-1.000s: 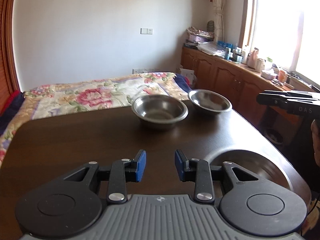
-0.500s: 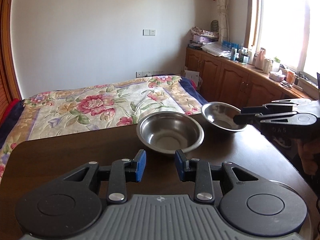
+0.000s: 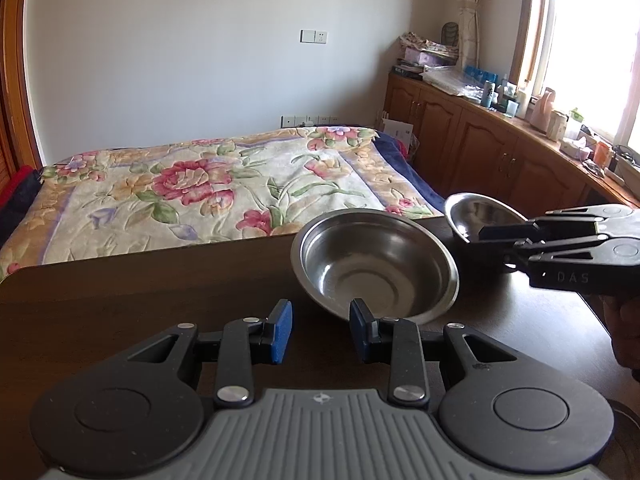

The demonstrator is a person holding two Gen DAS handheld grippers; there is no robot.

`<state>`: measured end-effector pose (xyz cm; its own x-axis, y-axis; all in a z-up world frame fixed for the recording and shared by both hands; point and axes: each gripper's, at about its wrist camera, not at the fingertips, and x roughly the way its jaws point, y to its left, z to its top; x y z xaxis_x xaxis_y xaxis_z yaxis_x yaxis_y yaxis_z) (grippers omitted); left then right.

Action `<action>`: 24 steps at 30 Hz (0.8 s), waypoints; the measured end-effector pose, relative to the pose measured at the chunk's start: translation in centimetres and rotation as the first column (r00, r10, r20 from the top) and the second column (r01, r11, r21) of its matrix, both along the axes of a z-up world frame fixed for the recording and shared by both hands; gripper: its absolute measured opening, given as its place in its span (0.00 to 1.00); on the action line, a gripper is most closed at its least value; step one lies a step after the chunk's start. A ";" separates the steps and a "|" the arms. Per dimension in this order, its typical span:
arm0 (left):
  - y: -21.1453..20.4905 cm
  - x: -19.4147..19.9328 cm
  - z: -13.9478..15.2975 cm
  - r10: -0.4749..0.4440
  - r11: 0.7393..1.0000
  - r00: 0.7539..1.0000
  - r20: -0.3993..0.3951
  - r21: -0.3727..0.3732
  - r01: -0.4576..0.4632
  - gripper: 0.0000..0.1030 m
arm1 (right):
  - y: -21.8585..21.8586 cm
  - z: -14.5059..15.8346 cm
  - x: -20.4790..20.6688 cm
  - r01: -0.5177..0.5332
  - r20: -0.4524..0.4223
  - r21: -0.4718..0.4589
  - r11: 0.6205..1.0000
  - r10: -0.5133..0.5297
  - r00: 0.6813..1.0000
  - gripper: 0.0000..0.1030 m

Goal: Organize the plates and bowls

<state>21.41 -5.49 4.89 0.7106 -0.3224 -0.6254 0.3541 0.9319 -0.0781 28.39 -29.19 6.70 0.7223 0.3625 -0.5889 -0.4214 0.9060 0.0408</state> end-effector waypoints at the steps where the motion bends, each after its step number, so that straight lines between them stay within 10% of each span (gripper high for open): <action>1: -0.1 0.2 0.0 0.000 1.000 1.000 0.001 0.001 0.000 0.33 | 0.0 -0.1 0.2 -0.004 -0.007 0.007 1.000 0.004 1.000 0.29; 24: -0.2 3.4 -1.7 0.001 0.998 0.997 -0.082 -0.061 -0.006 0.28 | 1.0 -1.4 2.2 -0.055 -0.093 0.065 0.996 0.061 0.994 0.28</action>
